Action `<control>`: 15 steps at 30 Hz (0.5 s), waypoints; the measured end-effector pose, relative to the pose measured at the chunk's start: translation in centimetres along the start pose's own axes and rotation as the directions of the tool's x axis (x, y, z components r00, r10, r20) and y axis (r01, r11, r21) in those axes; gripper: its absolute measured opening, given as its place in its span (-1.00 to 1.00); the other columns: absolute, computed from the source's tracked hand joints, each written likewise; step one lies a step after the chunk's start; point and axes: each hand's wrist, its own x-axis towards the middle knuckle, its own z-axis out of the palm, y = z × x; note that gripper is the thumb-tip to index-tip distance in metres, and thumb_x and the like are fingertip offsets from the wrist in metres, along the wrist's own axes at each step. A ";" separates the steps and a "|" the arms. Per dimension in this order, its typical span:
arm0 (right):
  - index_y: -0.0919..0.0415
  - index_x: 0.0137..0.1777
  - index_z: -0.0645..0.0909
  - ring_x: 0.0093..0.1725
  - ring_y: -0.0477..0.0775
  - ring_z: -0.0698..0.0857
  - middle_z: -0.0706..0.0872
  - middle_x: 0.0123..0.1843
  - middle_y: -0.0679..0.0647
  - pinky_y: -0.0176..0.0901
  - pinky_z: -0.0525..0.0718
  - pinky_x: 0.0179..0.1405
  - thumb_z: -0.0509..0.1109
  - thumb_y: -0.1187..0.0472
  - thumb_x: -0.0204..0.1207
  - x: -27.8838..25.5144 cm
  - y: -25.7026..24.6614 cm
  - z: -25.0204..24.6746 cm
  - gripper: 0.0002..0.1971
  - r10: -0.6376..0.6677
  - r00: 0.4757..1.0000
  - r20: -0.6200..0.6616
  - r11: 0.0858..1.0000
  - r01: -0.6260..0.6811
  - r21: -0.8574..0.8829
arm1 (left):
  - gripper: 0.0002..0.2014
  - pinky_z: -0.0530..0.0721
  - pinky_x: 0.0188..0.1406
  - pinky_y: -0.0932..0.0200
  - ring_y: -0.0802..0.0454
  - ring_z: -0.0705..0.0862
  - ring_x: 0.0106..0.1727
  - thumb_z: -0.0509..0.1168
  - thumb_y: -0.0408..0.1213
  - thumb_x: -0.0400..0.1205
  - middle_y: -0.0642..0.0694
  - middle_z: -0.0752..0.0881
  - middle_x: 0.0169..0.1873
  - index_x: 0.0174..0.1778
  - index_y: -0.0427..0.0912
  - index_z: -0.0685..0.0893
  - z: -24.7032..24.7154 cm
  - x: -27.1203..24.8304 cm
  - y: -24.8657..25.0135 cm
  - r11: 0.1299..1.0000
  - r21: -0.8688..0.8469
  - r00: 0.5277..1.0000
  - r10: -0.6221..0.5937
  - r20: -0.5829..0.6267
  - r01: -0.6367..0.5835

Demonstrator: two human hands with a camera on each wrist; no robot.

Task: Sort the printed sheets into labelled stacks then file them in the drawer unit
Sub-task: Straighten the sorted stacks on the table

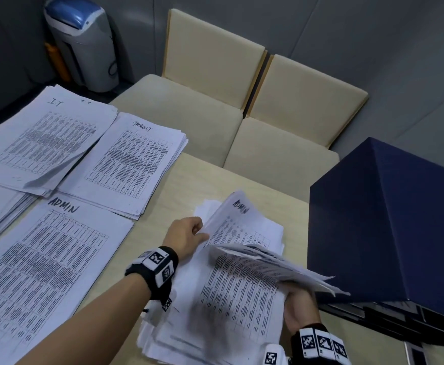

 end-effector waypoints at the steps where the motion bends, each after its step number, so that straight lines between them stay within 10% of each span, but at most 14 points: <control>1: 0.47 0.10 0.69 -0.08 0.35 0.80 0.83 -0.04 0.39 0.18 0.72 -0.03 0.27 0.56 0.46 -0.4 -0.3 0.2 -0.73 0.011 1.000 0.009 1.000 -0.011 0.023 | -0.60 0.25 -0.46 0.13 0.08 0.33 -0.49 0.52 -0.31 0.52 0.07 0.39 -0.55 -0.41 -0.11 0.38 -0.2 -0.1 -0.1 0.982 -0.189 0.998 0.002 0.060 0.009; 4: 0.51 0.04 0.64 -0.19 0.32 0.74 0.75 -0.14 0.33 0.15 0.68 -0.11 0.19 0.57 0.51 -0.3 -0.7 -0.3 -0.78 0.020 1.000 -0.024 0.998 -0.018 0.053 | -0.59 0.15 -0.48 0.13 0.08 0.25 -0.54 0.60 -0.37 0.40 -0.03 0.33 -0.53 -0.35 -0.13 0.41 -1.0 -0.9 0.1 0.811 -0.570 0.980 -0.018 0.200 0.132; 6: 0.51 0.07 0.65 -0.10 0.36 0.75 0.77 -0.05 0.37 0.21 0.72 -0.02 0.20 0.59 0.51 -0.3 -0.9 -0.1 -0.76 0.011 0.999 -0.035 0.998 -0.009 0.058 | -0.63 0.45 -0.48 0.10 -0.03 0.54 -0.47 0.63 -0.39 0.30 -0.27 0.54 -0.44 -0.24 -0.26 0.52 -1.6 -1.4 0.7 0.743 -0.646 0.971 -0.022 0.238 0.175; 9: 0.52 0.26 0.64 0.09 0.41 0.79 0.80 0.16 0.43 0.26 0.74 0.10 0.31 0.52 0.53 -0.2 -0.8 0.3 -0.69 0.045 0.999 -0.006 0.999 -0.045 0.006 | -0.60 0.79 0.05 -0.23 -0.34 0.81 0.05 0.58 -0.45 0.45 -0.34 0.82 0.05 0.18 -0.36 0.67 -2.3 -2.0 1.6 0.653 -0.724 0.963 -0.029 0.269 0.222; 15: 0.48 0.14 0.69 0.00 0.33 0.84 0.85 0.07 0.37 0.22 0.75 0.11 0.35 0.61 0.50 -0.2 -0.5 -0.2 -0.75 -0.009 0.999 -0.034 1.000 0.010 0.029 | -0.75 0.76 0.11 -0.18 -0.28 0.81 0.06 0.18 -0.40 0.74 -0.20 0.86 0.00 0.17 -0.22 0.76 -2.7 -1.8 1.0 0.756 -0.619 0.977 -0.178 0.120 0.214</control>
